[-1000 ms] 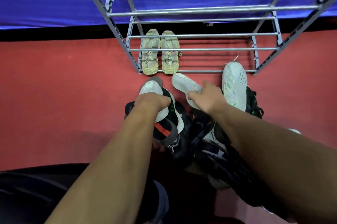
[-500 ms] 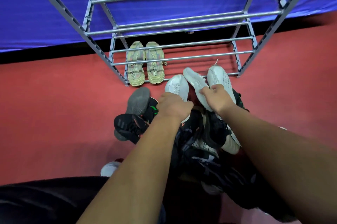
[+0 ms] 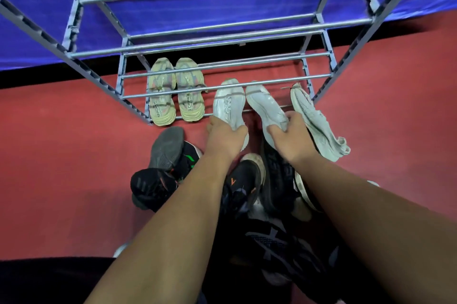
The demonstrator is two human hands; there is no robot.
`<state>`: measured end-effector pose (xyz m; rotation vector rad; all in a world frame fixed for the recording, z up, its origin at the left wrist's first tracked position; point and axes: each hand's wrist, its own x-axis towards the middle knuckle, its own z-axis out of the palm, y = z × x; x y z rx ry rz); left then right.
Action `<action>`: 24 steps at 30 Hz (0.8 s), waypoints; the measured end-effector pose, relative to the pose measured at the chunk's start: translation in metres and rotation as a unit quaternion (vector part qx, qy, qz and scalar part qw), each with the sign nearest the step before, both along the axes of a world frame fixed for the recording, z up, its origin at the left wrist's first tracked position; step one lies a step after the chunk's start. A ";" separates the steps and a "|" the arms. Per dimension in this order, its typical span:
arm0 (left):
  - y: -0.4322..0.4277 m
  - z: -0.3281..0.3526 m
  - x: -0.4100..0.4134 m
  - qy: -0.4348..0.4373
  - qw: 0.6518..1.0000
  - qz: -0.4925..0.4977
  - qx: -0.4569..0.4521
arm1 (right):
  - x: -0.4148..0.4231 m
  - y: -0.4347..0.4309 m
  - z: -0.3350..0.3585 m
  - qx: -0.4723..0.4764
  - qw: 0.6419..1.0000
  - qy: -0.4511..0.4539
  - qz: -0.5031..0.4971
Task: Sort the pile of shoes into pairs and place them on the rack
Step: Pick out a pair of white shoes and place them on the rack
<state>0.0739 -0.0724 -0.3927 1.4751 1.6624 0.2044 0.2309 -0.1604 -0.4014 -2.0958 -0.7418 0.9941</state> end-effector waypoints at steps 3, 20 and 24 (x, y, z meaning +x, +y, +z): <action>0.017 -0.014 0.005 0.010 1.000 -0.013 0.018 | 0.006 0.025 -0.005 -0.003 0.999 -0.027 0.027; 0.077 -0.060 0.055 0.044 0.995 -0.061 0.061 | 0.035 0.102 -0.034 -0.153 0.915 -0.371 0.041; 0.090 -0.077 0.072 0.097 0.985 -0.118 0.084 | 0.027 0.118 -0.033 -0.133 0.901 -0.396 0.117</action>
